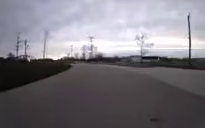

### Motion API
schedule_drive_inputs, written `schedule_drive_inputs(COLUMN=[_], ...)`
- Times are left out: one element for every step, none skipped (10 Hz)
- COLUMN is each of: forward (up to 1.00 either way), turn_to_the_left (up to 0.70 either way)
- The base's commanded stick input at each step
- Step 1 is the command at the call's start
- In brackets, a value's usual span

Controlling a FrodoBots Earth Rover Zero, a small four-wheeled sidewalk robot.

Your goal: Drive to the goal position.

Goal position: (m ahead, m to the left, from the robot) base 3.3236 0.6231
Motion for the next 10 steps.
schedule_drive_inputs(forward=[1.0,1.0,1.0,1.0,1.0,1.0,1.0,1.0,1.0,1.0], turn_to_the_left=[0.0,0.0,0.0,0.0,0.0,0.0,0.0,0.0,0.0,0.0])
